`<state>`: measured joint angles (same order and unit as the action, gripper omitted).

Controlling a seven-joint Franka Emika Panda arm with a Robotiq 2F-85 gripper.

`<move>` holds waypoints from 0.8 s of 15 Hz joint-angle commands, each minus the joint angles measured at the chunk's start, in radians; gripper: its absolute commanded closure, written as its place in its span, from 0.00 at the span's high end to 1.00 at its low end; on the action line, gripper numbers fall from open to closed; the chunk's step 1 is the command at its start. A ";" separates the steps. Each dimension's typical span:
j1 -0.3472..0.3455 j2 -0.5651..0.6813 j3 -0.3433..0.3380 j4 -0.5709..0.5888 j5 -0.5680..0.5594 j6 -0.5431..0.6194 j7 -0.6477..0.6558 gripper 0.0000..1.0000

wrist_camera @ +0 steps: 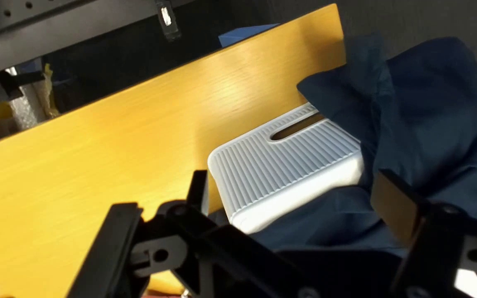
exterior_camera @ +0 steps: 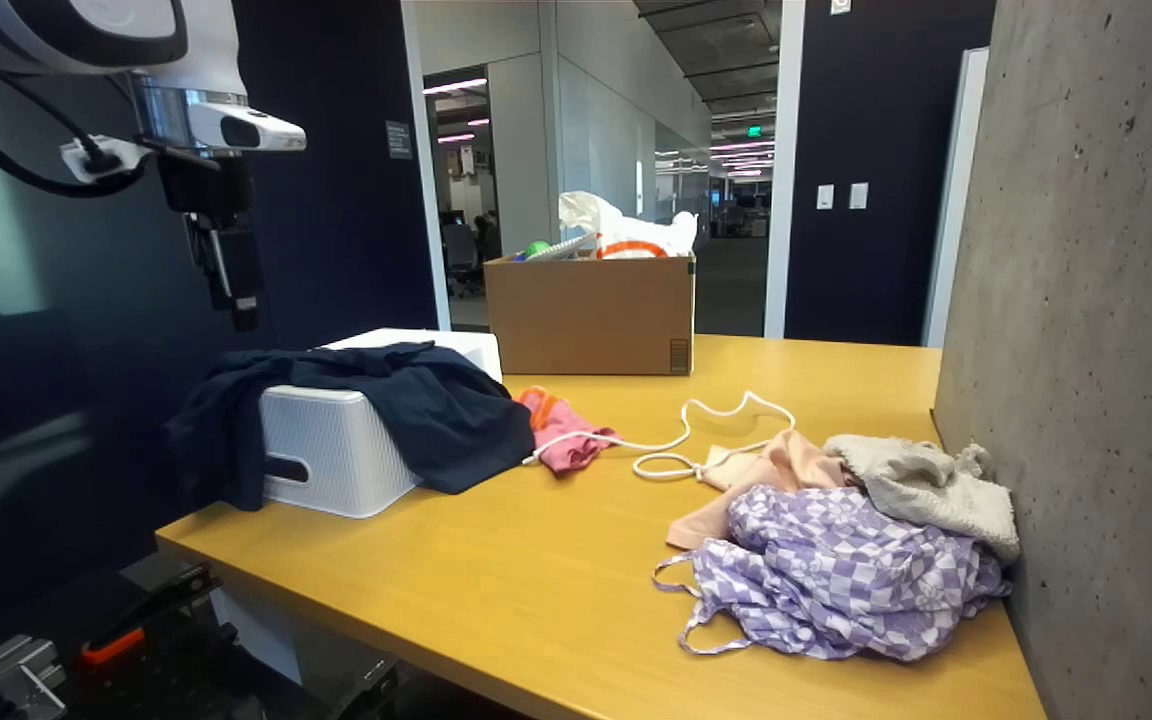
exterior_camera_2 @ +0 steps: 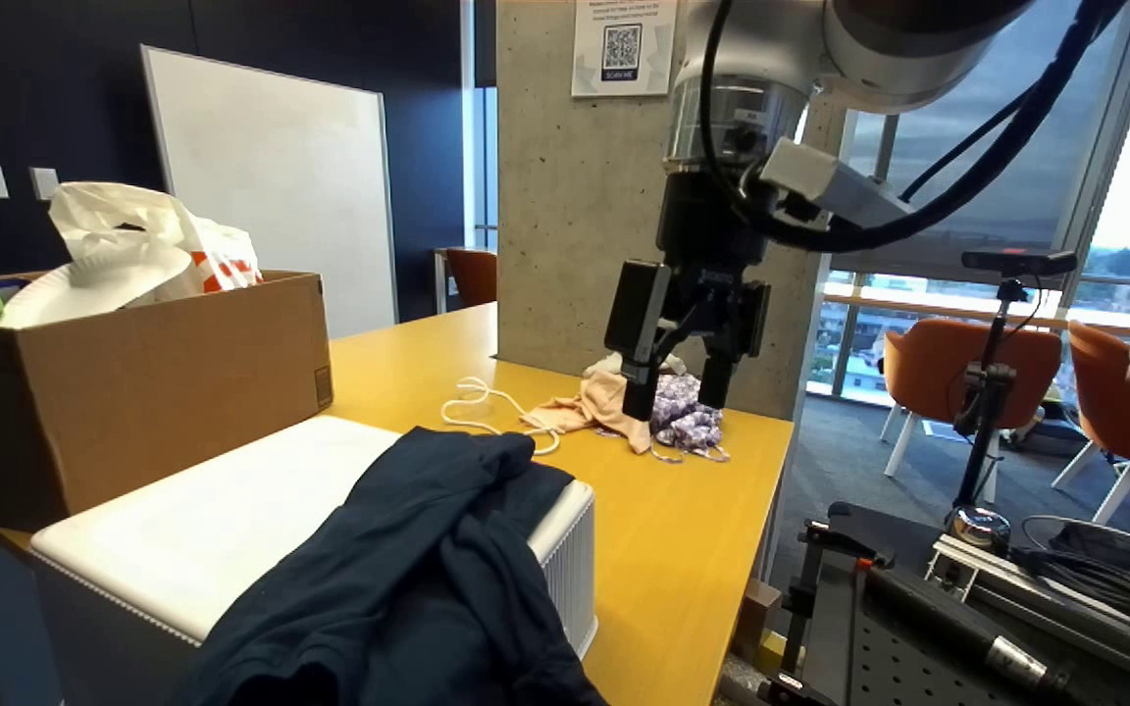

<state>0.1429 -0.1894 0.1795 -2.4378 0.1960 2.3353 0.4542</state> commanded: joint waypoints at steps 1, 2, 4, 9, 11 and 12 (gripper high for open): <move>-0.005 0.040 -0.018 0.015 -0.045 -0.002 -0.193 1.00; -0.005 0.049 -0.019 0.017 -0.056 -0.004 -0.239 1.00; -0.014 0.068 -0.018 0.032 -0.130 -0.019 -0.293 1.00; -0.045 0.150 -0.031 0.114 -0.348 0.092 -0.268 1.00; -0.056 0.213 -0.040 0.166 -0.394 0.170 -0.251 1.00; -0.058 0.255 -0.046 0.195 -0.415 0.217 -0.243 1.00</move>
<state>0.0946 -0.0460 0.1519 -2.3341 -0.1497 2.4529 0.1882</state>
